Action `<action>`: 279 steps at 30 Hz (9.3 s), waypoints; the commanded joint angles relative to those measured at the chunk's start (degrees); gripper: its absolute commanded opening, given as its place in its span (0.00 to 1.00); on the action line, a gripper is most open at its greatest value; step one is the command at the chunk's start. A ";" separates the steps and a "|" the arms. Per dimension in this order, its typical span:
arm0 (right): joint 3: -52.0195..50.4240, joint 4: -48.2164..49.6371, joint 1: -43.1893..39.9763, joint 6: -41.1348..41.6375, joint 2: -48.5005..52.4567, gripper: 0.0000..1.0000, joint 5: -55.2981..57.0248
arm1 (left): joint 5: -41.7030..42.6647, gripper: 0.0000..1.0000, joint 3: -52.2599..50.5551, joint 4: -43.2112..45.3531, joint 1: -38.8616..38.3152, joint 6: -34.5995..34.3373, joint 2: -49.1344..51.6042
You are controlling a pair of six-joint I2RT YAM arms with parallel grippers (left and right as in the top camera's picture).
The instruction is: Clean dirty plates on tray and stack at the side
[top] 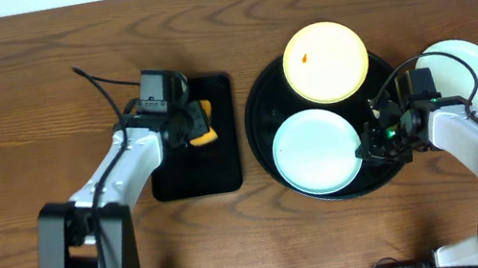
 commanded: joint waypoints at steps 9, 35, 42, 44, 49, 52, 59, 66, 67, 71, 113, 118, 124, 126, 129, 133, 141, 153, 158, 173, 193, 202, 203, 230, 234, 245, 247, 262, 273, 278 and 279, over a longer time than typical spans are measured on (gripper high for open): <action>-0.31 0.15 0.76 0.26 -0.57 0.01 -0.09 | 2.21 0.07 0.09 0.42 -0.66 0.74 -1.42; -0.31 -0.02 0.74 0.26 -0.57 0.01 -0.09 | 0.79 0.08 0.09 7.87 -23.12 2.78 -5.42; -0.31 -0.02 0.76 0.26 -0.57 0.01 -0.09 | 0.74 0.08 0.09 10.10 -31.36 1.16 1.36; -0.31 -0.04 0.74 0.26 -0.57 0.01 -0.07 | -1.01 0.08 0.09 10.84 -32.35 1.14 3.37; -0.31 -0.04 0.74 0.26 -0.57 0.01 -0.09 | -12.37 0.07 0.09 10.75 -31.95 1.16 7.19; -0.31 -0.07 0.74 0.26 -0.57 0.01 -0.09 | -19.30 0.07 0.09 10.49 -30.51 1.64 7.85; -0.31 -0.13 0.76 0.24 -0.57 0.01 -0.07 | -21.86 0.07 2.82 8.90 -28.50 5.64 3.02; -0.31 -0.22 0.74 0.24 -0.57 0.01 -0.07 | -18.29 0.07 3.30 6.03 -27.65 5.60 -8.37; -0.31 -0.20 0.74 0.24 -0.57 0.01 -0.07 | -18.29 0.07 3.30 5.27 -27.12 5.60 -9.35; -0.31 -0.24 0.74 0.24 -0.57 0.03 -0.07 | -18.27 0.07 3.30 0.35 -22.29 5.60 -11.80; 7.61 -3.78 5.62 -5.66 -18.88 0.01 31.54 | -18.23 0.07 1.46 -6.49 -7.43 5.38 -3.13; 14.29 -14.91 6.12 -6.69 -18.84 0.01 35.69 | -18.23 0.08 1.46 -6.47 -7.43 5.40 -3.13; 20.50 -25.64 6.12 -7.52 -18.56 0.01 41.88 | -18.23 0.07 1.46 -6.49 -7.43 5.40 -3.13; 21.70 -28.37 6.12 -7.52 -18.51 0.01 44.78 | -18.23 0.07 1.46 -6.47 -7.43 5.38 -3.13; 22.27 -30.71 6.12 -7.52 -18.47 0.01 49.42 | -18.23 0.07 1.46 -6.49 -7.43 5.38 -3.13; 22.27 -30.97 6.14 -5.84 -18.29 0.01 56.24 | -18.23 0.07 1.46 -6.49 -7.43 5.38 -3.13; 22.27 -27.04 10.97 -3.85 -18.05 0.01 62.31 | -18.23 0.07 1.46 -6.49 -7.43 5.38 -3.13; 22.25 -21.22 21.05 -9.51 -15.21 0.01 73.96 | -18.23 0.08 1.46 -6.49 -7.43 5.38 -3.13; 22.25 -20.33 19.10 -6.12 -13.94 0.01 70.01 | -18.23 0.08 1.46 -6.49 -7.43 5.38 -3.13; 22.25 -7.39 -8.11 2.73 -13.44 0.01 43.39 | -18.23 0.08 1.46 -6.49 -7.43 5.38 -3.13; 22.25 4.33 -26.64 9.49 0.15 0.01 35.93 | -18.23 0.07 1.46 -6.51 -7.43 5.38 -3.13; 22.25 7.21 -26.84 2.38 0.20 0.32 19.69 | -18.23 0.08 1.46 -6.51 -7.43 5.38 -3.13; 22.25 7.19 -26.47 0.66 0.20 0.33 15.45 | -18.23 0.07 1.46 -6.51 -7.43 5.38 -3.13; 22.14 10.62 -3.74 6.54 19.30 0.34 5.75 | -18.23 0.08 1.46 -6.51 -7.43 5.38 -3.13; 22.14 13.09 -2.56 6.73 21.29 0.13 1.86 | -18.23 0.08 1.46 -6.54 -7.45 5.38 -3.13; 22.14 8.15 -0.20 4.72 21.27 0.01 1.88 | -18.23 0.07 1.46 -6.99 -7.45 5.38 -3.13; 22.16 5.62 -0.20 3.34 21.27 0.01 1.88 | -18.23 0.07 1.46 -7.15 -7.43 5.38 -3.13; 22.14 -5.01 0.00 -1.53 21.27 0.01 5.11 | -14.80 0.08 1.46 -4.72 -7.43 5.29 2.91; 22.16 -5.05 0.00 -1.73 21.27 0.01 5.09 | -14.80 0.07 1.60 0.07 -7.41 3.93 9.49; 22.14 -5.05 0.00 -2.45 21.27 0.01 5.07 | -13.35 0.07 3.48 -0.31 -7.39 4.13 5.14; 22.16 -5.07 0.00 -2.45 21.27 0.01 5.09 | -12.20 0.08 3.54 -0.24 -7.39 4.13 3.52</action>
